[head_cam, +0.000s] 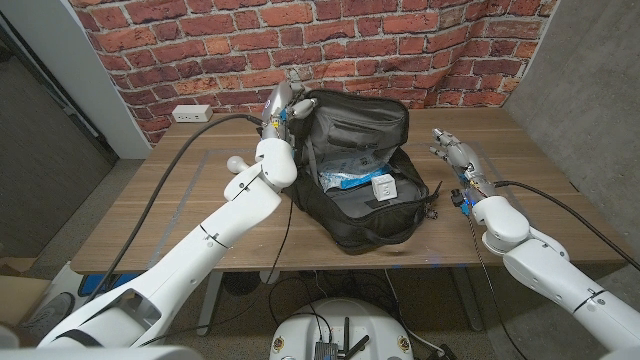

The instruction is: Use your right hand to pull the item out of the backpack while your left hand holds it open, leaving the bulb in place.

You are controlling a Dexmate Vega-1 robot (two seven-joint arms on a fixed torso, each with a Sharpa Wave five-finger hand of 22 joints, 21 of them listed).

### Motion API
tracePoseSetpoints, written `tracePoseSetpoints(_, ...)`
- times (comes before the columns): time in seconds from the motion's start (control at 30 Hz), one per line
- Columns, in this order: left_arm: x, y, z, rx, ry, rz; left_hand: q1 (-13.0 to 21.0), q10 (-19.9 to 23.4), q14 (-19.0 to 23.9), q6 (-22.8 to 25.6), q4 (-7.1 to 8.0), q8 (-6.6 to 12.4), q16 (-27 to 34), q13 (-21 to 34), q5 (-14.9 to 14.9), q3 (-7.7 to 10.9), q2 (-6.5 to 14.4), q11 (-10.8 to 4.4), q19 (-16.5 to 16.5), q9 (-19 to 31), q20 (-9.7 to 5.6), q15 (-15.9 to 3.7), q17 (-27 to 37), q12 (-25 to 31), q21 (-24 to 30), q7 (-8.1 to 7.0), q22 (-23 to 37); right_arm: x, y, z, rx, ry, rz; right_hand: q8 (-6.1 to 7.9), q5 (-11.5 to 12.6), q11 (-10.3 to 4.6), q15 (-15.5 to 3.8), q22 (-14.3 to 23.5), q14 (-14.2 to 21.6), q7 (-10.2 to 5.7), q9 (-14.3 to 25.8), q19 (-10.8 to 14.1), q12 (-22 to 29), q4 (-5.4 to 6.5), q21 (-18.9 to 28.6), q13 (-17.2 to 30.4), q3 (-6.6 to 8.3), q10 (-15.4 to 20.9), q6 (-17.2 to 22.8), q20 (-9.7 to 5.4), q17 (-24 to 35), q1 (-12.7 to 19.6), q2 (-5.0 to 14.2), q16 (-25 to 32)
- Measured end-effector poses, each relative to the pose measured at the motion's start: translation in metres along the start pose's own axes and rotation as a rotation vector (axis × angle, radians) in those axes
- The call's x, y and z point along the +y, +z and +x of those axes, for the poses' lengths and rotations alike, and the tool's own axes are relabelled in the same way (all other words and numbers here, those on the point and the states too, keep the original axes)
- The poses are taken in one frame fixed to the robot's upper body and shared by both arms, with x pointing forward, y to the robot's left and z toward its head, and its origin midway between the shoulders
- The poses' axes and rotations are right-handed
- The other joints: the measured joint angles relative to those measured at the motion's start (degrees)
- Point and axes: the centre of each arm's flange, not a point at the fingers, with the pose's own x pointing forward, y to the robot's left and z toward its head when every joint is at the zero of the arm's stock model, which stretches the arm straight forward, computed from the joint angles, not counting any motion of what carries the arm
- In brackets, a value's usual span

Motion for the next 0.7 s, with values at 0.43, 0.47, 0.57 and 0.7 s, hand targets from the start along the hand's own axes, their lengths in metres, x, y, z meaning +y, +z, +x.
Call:
tracePoseSetpoints(0.43, 0.001, -0.001, 0.012, 0.011, 0.002, -0.021, 0.0, 0.0, 0.3, 0.0, 0.00, -0.01, 0.0, 0.0, 0.0, 0.00, 0.0, 0.00, 0.3, 0.0, -0.31, 0.26, 0.0, 0.0, 0.0, 0.00, 0.0, 0.003, 0.015, -0.014, 0.020, 0.006, -0.082, 0.00, -0.2, -0.21, -0.01, 0.0, 1.2, 0.00, 0.0, 0.3, 0.4, -1.57, 0.0, 0.0, -0.42, 0.8, 0.0, 0.31, -0.6, 1.2, -1.23, 0.0)
tracePoseSetpoints(0.47, 0.001, -0.001, 0.012, 0.012, 0.000, -0.025, 0.0, 0.0, 0.4, 0.0, 0.00, -0.01, 0.0, 0.0, 0.0, 0.00, 0.0, 0.00, 0.3, 0.0, -0.31, 0.17, 0.0, 0.0, 0.0, 0.00, 0.0, 0.005, 0.019, -0.016, 0.012, 0.013, -0.083, 0.00, -0.2, -0.41, 0.23, 0.0, 1.5, 0.00, 0.0, 0.3, 0.4, -1.78, 0.0, 0.0, -0.47, 1.0, 0.0, 0.31, -0.8, 1.6, -1.61, 0.0)
tracePoseSetpoints(0.57, 0.000, -0.001, 0.012, 0.015, -0.007, -0.033, 0.2, 0.0, 0.6, 0.0, 0.00, -0.40, 0.0, 0.0, -0.1, 0.00, 0.2, 0.00, 0.3, 0.0, -0.31, -0.01, 0.0, 0.0, 0.0, -0.01, 0.0, 0.008, 0.028, -0.019, -0.005, 0.028, -0.086, 0.00, -0.2, -0.41, -0.01, 0.0, 1.8, 0.14, 0.0, 0.3, 0.4, -1.99, 0.0, 0.1, -0.31, 1.0, 0.5, 0.31, -0.8, 1.8, -1.81, 0.0)
tracePoseSetpoints(0.7, 0.001, -0.002, 0.022, 0.018, -0.003, -0.033, 0.2, 0.0, 0.6, 0.0, 0.00, -0.43, 0.0, 0.0, 0.1, 0.00, 0.2, 0.00, 0.3, 0.3, -0.31, -0.01, 0.0, -0.1, 0.0, -0.01, 0.0, 0.007, 0.023, -0.022, 0.049, 0.014, -0.169, 0.00, -0.2, -0.19, 0.01, 0.0, 1.8, 0.01, 0.1, 0.3, 0.4, -2.25, 0.0, 0.1, -0.46, 1.2, 0.6, 0.31, -1.1, 2.0, -2.04, 0.0)
